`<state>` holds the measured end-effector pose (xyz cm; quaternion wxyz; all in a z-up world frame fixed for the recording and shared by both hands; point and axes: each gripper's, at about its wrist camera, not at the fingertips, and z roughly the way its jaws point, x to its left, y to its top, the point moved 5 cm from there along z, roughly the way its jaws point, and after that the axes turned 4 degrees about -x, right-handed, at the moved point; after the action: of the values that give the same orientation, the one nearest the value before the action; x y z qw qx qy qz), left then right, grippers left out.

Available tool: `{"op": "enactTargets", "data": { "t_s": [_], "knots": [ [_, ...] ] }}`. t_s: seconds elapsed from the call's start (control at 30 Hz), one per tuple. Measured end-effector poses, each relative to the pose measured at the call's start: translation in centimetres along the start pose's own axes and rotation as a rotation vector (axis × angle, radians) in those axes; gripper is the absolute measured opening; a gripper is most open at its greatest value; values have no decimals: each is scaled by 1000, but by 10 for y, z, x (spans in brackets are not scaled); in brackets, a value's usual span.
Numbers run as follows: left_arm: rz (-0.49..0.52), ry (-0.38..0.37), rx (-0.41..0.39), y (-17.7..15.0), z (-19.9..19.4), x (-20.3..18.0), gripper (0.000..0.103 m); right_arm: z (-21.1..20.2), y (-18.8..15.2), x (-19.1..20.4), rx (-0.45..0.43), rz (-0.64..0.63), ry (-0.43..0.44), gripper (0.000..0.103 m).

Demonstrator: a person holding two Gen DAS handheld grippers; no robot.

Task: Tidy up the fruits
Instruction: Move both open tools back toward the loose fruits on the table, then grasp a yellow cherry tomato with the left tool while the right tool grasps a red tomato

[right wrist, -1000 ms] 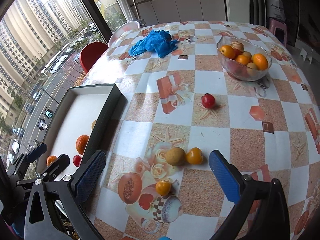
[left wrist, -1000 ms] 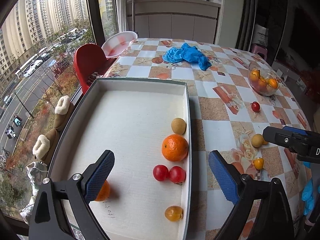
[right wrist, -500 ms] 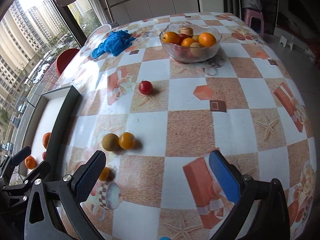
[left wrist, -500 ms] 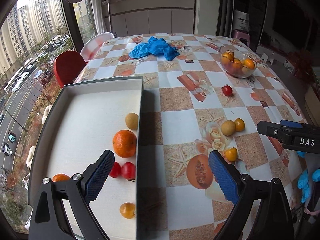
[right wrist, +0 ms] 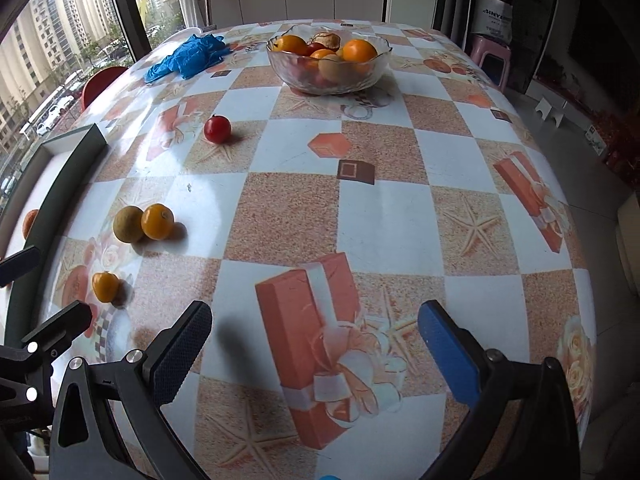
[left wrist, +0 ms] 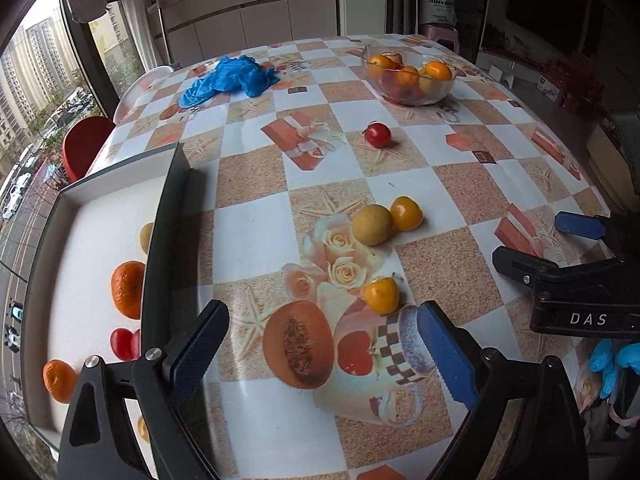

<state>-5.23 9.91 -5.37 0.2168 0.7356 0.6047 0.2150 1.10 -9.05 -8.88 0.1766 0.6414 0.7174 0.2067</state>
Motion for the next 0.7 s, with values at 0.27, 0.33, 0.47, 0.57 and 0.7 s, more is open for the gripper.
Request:
{"op": "enactTargets", "data": {
  "t_s": [0.27,0.33,0.47,0.57,0.7],
  "knots": [
    [16,-8,56,0,18,-17,65,-1,-9,-5,-27,-27,-2,103],
    [3,-13,58,1,19,-18,60,-1,-8,-5,-29,-35,0,103],
    [8,-49,59,2,18,-23,34,0,-9,-5,-35,-38,-1,103],
    [18,-46,58,1,17,-27,23,-1,-10,-5,-48,-42,1,103],
    [8,-68,62,-4,13,-20,22,-2,-12,-5,-56,-59,9,103]
  ]
}}
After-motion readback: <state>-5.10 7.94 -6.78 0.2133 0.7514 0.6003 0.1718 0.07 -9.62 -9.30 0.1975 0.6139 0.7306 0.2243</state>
